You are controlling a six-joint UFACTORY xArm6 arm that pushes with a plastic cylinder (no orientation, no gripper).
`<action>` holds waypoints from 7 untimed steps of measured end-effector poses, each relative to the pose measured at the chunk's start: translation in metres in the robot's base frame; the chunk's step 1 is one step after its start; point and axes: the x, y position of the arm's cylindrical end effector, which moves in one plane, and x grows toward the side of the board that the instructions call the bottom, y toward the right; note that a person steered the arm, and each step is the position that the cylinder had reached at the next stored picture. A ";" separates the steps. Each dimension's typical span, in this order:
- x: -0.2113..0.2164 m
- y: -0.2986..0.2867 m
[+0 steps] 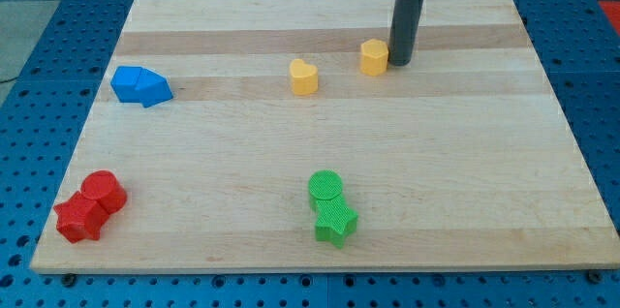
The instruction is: Place the hexagon close to the heart
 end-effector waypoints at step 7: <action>0.003 -0.050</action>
